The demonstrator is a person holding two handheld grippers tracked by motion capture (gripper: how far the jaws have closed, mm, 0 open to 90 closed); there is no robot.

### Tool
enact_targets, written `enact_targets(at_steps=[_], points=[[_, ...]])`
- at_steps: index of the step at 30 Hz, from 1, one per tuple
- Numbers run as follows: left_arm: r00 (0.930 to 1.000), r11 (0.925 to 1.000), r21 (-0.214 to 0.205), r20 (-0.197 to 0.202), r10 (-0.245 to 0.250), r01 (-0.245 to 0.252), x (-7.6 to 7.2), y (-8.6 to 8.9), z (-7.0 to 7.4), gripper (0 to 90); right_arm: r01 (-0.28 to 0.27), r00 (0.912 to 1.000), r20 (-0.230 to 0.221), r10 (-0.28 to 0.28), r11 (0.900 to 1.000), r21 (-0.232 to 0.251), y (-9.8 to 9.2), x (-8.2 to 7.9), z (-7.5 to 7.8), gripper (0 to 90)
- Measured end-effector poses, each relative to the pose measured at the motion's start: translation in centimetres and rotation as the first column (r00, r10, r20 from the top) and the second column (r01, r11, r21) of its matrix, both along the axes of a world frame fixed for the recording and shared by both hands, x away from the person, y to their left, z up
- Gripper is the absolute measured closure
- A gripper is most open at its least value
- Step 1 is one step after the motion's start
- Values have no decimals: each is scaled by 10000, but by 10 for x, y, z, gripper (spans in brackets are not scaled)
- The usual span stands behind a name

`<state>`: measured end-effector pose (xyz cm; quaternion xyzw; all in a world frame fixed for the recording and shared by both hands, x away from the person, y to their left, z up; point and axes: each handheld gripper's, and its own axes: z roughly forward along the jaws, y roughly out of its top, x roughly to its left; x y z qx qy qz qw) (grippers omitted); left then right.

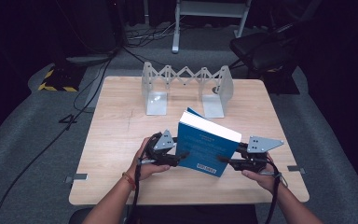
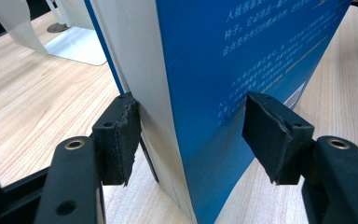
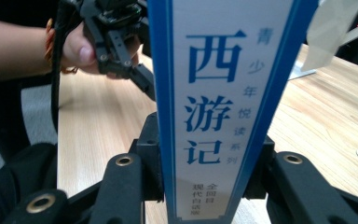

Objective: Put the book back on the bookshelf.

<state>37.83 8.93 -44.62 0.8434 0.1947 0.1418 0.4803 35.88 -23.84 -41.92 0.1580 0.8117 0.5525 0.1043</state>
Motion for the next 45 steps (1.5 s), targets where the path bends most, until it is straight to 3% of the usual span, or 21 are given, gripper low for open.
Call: enact_targets(at_steps=[3, 6, 7, 26, 32, 36, 40, 45], points=[[10000, 10000, -10, -11, -30, 30, 0, 0, 0, 374, -102, 9993, 357, 92, 9996, 280, 2, 1, -4, 578], [10000, 10000, -19, -26, -42, 42, 1, 0, 0, 374, -127, 9987, 488, 117, 9997, 203, 9, 1, -7, 544], [10000, 10000, -7, -14, -43, 43, 0, 0, 0, 373, 1, 9975, 712, -17, 9998, 220, 13, 1, -8, 593], [9999, 10000, 96, -120, 28, -27, 4, -3, 2, 365, 133, 9956, 921, -143, 9998, 116, 14, 1, -6, 602], [10000, 9985, 541, -39, 90, -88, 2, 2, 5, 387, 141, 9967, 802, -159, 9996, 225, 16, 3, -5, 607], [9988, 9901, 1321, -44, 496, -486, -1, 20, 7, 370, 309, 9949, 960, -319, 9995, 110, 19, 3, -4, 614], [9952, 9726, 2127, -75, 979, -941, -7, 44, 0, 353, 403, 9942, 992, -406, 9992, 42, 21, 6, -1, 616], [9809, 9528, 2535, -549, 1864, -1669, -11, 81, -17, 322, 548, 9930, 1048, -545, 9985, 0, 29, 12, 5, 617]])
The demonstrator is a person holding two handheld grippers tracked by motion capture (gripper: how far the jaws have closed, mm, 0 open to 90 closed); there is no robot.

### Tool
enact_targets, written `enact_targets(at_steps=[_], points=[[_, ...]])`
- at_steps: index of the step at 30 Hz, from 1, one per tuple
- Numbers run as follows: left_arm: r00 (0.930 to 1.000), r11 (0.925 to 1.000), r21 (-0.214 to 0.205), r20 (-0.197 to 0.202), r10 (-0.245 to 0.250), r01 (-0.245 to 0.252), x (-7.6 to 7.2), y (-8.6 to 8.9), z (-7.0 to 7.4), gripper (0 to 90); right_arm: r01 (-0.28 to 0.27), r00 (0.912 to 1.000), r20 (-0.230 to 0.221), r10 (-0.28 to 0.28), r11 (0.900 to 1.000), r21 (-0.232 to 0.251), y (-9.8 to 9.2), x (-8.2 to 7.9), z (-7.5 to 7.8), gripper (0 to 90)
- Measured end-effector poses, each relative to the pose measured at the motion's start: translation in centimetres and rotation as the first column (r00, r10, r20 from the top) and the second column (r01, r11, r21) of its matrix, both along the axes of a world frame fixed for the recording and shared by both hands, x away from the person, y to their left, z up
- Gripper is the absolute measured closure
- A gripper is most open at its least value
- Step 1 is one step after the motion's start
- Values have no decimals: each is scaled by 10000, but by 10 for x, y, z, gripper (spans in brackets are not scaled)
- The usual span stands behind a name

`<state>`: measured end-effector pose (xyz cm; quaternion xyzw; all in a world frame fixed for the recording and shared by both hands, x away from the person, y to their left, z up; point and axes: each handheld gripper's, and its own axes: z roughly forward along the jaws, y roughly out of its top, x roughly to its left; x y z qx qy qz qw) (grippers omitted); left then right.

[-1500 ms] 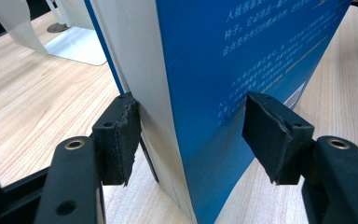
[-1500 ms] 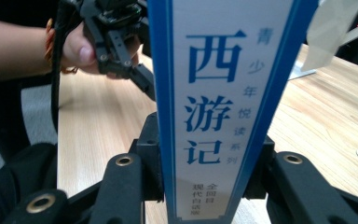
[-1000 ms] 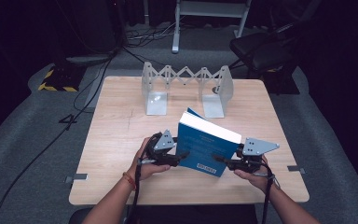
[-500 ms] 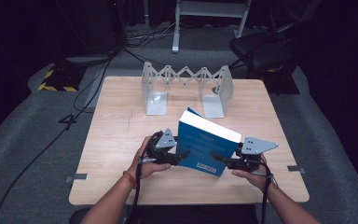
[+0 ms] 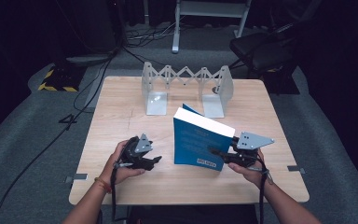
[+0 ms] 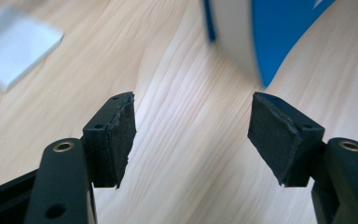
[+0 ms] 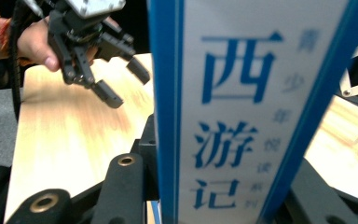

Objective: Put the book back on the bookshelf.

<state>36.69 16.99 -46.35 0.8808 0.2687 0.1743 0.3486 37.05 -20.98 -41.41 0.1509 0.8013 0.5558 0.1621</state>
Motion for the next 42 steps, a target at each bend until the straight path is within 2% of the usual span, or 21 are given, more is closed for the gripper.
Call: enact_targets(at_steps=[5, 7, 10, 14, 17, 18, 26, 31, 34, 39, 40, 41, 42], points=[[9945, 9970, -44, -700, 774, -779, 1, 24, -18, 272, 167, 9998, -62, -167, 9999, -30, 5, 7, 3, 618], [9916, 9959, 132, -933, 899, -890, 3, 29, -24, 251, 304, 9995, -16, -304, 9995, -24, 7, 10, 4, 619], [9874, 9947, 37, -1211, 1020, -1023, 5, 33, -28, 242, 446, 9990, 89, -446, 9990, -8, 9, 14, 6, 619], [9881, 9956, 294, -1229, 921, -891, 5, 32, -31, 222, 615, 9978, 254, -613, 9981, -62, 11, 20, 10, 620], [9841, 9952, -206, -1521, 918, -961, 7, 36, -35, 219, 776, 9959, 481, -765, 9968, -202, 12, 27, 12, 621], [9844, 9945, -311, -1484, 944, -1001, 7, 37, -36, 214, 862, 9953, 458, -850, 9960, -244, 13, 29, 13, 621], [9873, 9931, -541, -1255, 970, -1044, 7, 38, -39, 202, 1251, 9897, 772, -1209, 9907, -534, 16, 41, 26, 621], [9887, 9934, -580, -1188, 919, -993, 7, 38, -40, 201, 1872, 9771, 1176, -1773, 9791, -792, 15, 51, 37, 621], [9880, 9930, -629, -1240, 919, -1002, 7, 38, -40, 200, 2294, 9656, 1485, -2133, 9680, -1014, 13, 58, 43, 622], [9880, 9930, -624, -1244, 917, -1001, 7, 38, -40, 201, 2912, 9493, 1505, -2759, 9523, -908, 4, 72, 54, 622], [9881, 9931, -620, -1236, 915, -997, 7, 38, -40, 201, 3172, 9405, 1588, -3005, 9438, -927, 1, 77, 57, 622], [9881, 9931, -620, -1236, 915, -997, 7, 38, -40, 201, 3264, 9371, 1641, -3081, 9400, -995, 1, 79, 58, 622], [9881, 9931, -627, -1239, 908, -991, 7, 38, -40, 201, 3442, 9297, 1778, -3225, 9327, -1078, 0, 83, 60, 622]])
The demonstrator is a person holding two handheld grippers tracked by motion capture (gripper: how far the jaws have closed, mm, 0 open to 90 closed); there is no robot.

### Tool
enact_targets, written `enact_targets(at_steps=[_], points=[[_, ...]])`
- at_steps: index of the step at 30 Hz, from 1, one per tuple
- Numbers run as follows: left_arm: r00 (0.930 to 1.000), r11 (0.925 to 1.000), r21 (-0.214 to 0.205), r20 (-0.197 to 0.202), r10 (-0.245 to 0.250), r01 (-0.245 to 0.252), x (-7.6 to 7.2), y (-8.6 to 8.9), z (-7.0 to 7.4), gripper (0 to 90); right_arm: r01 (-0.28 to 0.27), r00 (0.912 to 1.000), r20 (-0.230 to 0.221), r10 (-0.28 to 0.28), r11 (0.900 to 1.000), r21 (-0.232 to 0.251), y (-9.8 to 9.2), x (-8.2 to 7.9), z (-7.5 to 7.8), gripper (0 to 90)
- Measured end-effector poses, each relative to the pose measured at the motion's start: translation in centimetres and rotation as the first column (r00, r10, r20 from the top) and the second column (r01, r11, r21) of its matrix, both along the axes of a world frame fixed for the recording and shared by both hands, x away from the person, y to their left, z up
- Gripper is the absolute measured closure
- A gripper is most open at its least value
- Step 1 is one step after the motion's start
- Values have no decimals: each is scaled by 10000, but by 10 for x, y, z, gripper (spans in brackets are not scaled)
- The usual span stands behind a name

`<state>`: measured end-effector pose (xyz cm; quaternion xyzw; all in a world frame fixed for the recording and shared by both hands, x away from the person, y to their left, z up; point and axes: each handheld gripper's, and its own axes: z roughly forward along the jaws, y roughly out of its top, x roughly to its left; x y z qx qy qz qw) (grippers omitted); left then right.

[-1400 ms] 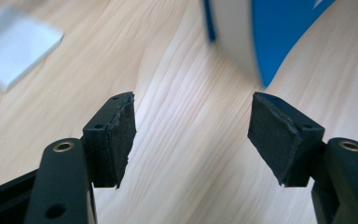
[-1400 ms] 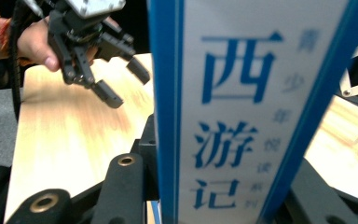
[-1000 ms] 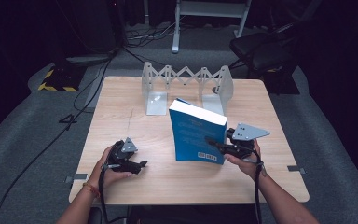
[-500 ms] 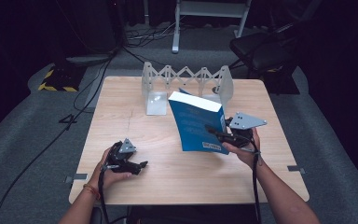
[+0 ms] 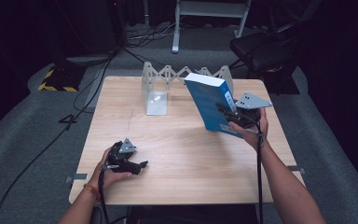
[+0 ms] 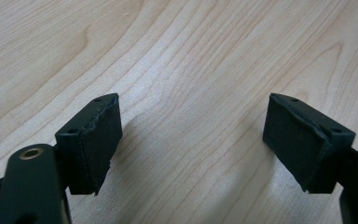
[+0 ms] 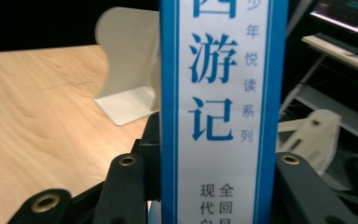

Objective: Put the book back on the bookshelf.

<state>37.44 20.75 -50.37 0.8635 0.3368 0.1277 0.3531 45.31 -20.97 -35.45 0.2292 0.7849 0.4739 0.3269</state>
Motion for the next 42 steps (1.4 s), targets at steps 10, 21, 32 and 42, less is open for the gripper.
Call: enact_targets(at_steps=[10, 21, 32, 42], points=[[9999, 9999, 10, 23, -112, 112, 1, 1, 0, 205, 854, 9963, -70, -854, 9963, -43, -6, 28, 13, 621], [9997, 9997, 18, 14, -236, 236, 1, 1, 0, 208, 1769, 9841, -196, -1764, 9839, 269, 2, 60, 19, 621], [9992, 9992, -9, 10, -397, 397, 1, 1, 0, 210, 2628, 9646, -461, -2595, 9604, 931, 9, 87, 11, 620], [9992, 9992, -13, 19, -402, 402, 0, 0, 0, 212, 3184, 9478, -271, -3178, 9377, 1390, 20, 93, -10, 619]])
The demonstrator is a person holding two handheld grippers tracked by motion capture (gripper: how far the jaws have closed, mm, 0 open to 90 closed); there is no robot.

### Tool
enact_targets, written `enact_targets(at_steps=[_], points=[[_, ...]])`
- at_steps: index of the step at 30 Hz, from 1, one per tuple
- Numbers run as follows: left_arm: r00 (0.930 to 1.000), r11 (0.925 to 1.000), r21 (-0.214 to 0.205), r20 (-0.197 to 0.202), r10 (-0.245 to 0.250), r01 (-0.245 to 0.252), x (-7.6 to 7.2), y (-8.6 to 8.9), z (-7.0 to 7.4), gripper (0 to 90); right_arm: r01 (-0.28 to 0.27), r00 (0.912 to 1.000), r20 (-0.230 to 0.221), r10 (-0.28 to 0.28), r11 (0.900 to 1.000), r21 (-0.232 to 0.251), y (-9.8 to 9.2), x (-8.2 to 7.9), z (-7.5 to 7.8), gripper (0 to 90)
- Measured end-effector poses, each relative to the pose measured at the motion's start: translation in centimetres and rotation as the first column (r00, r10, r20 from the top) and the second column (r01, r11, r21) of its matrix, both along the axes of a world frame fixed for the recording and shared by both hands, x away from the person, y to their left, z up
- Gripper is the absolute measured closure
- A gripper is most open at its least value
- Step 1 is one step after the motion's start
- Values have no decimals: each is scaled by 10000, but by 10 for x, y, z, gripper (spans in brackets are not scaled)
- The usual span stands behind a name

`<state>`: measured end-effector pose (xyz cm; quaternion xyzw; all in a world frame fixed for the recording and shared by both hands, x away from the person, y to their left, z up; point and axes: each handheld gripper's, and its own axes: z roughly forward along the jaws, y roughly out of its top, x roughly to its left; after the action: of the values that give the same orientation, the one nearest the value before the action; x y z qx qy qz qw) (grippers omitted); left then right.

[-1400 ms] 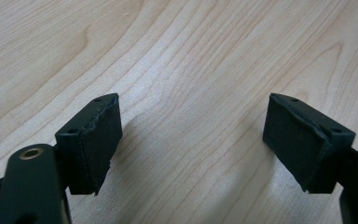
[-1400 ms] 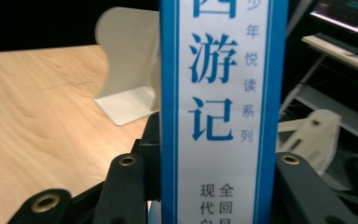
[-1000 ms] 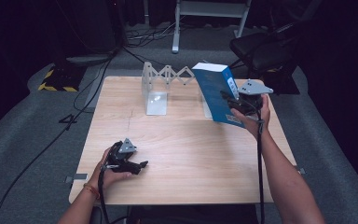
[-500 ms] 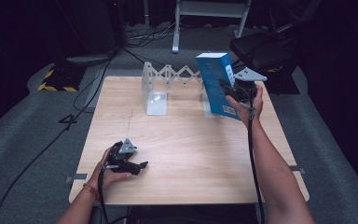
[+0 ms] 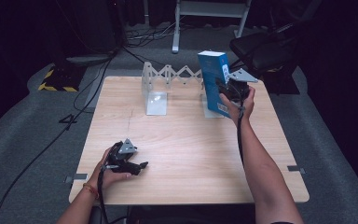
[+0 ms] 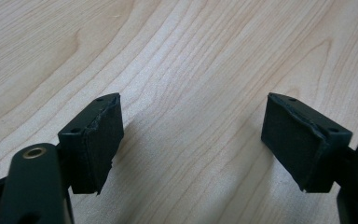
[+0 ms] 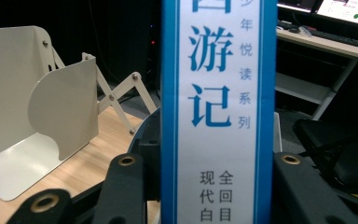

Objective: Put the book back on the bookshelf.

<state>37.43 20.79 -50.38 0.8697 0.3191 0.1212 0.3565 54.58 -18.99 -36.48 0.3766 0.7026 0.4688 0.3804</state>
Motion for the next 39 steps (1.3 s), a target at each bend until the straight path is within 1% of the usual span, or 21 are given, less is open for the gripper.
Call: enact_targets(at_steps=[3, 5, 6, 10, 14, 17, 18, 19, 21, 22, 24, 26, 28, 30, 31, 34, 36, 39], points=[[10000, 10000, 15, 11, -34, 34, 0, 0, 0, 212, -17, 10000, 5, 17, 9996, 271, -2, -2, -12, 618], [10000, 10000, 22, 13, -56, 56, 0, 0, 0, 212, -12, 10000, 62, 7, 9971, 760, -7, -4, -16, 618], [10000, 10000, 13, 6, -59, 59, 0, 0, 0, 212, -81, 9999, 67, 76, 9965, 837, -8, -5, -17, 617], [10000, 10000, 13, -4, -77, 77, 0, -1, 0, 212, -168, 9992, 362, 143, 9973, 713, -11, -13, -22, 615], [10000, 10000, 7, -3, -84, 84, 0, -1, 0, 212, -140, 9988, 491, 94, 9954, 948, -17, -24, -29, 613], [10000, 10000, 1, 6, -76, 76, 0, -2, 0, 212, -171, 9981, 600, 115, 9954, 941, -24, -34, -36, 611], [10000, 10000, 18, 20, -95, 95, 0, -2, 0, 212, -274, 9980, 586, 224, 9959, 857, -27, -40, -38, 609], [10000, 10000, 18, 20, -95, 95, 0, -2, 0, 211, -274, 9980, 586, 224, 9959, 857, -27, -40, -38, 609], [9999, 10000, 7, 32, -98, 98, 0, -2, 0, 211, -411, 9979, 534, 372, 9965, 732, -30, -46, -42, 608], [9999, 10000, 29, 42, -92, 92, 0, -3, 0, 210, -481, 9978, 487, 447, 9962, 728, -34, -50, -46, 607], [9999, 9999, 35, 61, -147, 147, 0, -3, 0, 210, -491, 9977, 512, 455, 9962, 724, -35, -53, -48, 607], [9999, 9999, 7, 28, -154, 154, 0, -4, 0, 210, -446, 9976, 554, 414, 9974, 575, -37, -58, -52, 607], [9999, 9999, 9, 11, -125, 125, 0, -4, 0, 208, -498, 9978, 473, 473, 9973, 534, -38, -61, -53, 607], [9999, 9999, 24, -8, -145, 145, 0, -5, 0, 208, -453, 9977, 534, 428, 9979, 457, -39, -62, -55, 607], [9999, 9999, 25, 11, -160, 160, 0, -5, 0, 208, -399, 9979, 539, 372, 9980, 491, -39, -63, -55, 608], [9998, 9998, 27, 13, -194, 194, 1, -5, 0, 208, -50, 9977, 675, 5, 9978, 655, -38, -61, -56, 612], [9998, 9998, 20, 44, -208, 208, 1, -5, 0, 208, 126, 9974, 699, -182, 9968, 789, -36, -58, -55, 613], [9997, 9997, 31, 66, -246, 246, 1, -6, 0, 209, 393, 9955, 805, -495, 9915, 1240, -35, -50, -52, 614]])
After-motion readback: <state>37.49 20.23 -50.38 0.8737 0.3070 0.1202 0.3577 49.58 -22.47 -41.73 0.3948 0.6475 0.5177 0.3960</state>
